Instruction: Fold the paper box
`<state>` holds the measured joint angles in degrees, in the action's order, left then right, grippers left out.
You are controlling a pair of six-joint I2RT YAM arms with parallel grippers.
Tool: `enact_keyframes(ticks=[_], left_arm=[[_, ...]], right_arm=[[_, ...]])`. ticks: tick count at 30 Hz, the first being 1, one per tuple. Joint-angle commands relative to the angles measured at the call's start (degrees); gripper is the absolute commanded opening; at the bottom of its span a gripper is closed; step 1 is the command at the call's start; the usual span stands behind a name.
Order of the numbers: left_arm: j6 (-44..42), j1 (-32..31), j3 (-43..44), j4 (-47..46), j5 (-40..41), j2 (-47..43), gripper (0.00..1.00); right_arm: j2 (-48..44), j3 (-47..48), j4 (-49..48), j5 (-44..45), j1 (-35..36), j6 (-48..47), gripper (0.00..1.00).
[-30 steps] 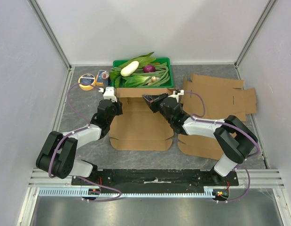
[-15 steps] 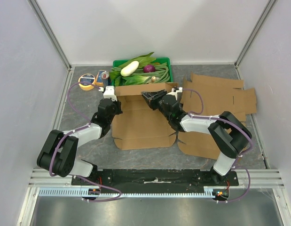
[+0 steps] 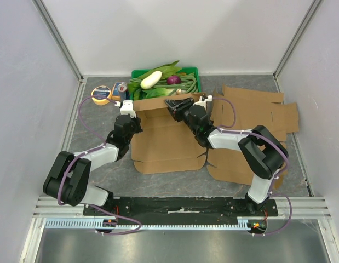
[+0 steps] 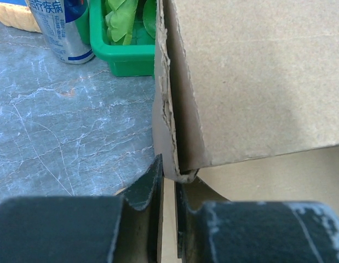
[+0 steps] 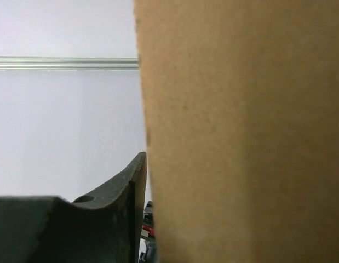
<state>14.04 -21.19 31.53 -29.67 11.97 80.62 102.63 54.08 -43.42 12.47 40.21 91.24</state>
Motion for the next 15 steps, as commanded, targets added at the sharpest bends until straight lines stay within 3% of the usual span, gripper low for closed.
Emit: enact_keyframes(ticks=[1,3,4,6,7,10,15], left_arm=[[-0.8,-0.1,0.5,-2.4,1.3,-1.0,0.02],[-0.6,-0.1,0.8,-2.1,1.9,-0.9,0.02],[0.1,-0.1,0.9,-1.7,2.2,-0.8,0.03],[0.9,-0.1,2.0,-0.6,3.1,-0.2,0.16],[1.8,-0.1,2.3,-0.5,3.2,-0.1,0.29],[2.1,-0.1,3.6,-1.4,3.7,0.7,0.41],[0.3,-0.1,6.3,-2.7,4.4,3.1,0.40]], right_arm=[[1.6,4.4,-4.6,-0.5,-0.7,-1.3,0.36],[2.2,5.0,-4.2,-0.3,-0.7,0.0,0.20],[2.2,5.2,-2.8,-0.1,-0.7,1.3,0.00],[2.7,5.3,-1.8,-0.6,-0.6,4.9,0.00],[2.9,5.3,-0.7,-0.8,-0.6,6.0,0.00],[2.5,5.2,1.7,-0.9,-0.5,7.9,0.00],[1.8,5.2,3.8,-1.1,-0.7,8.8,0.00]])
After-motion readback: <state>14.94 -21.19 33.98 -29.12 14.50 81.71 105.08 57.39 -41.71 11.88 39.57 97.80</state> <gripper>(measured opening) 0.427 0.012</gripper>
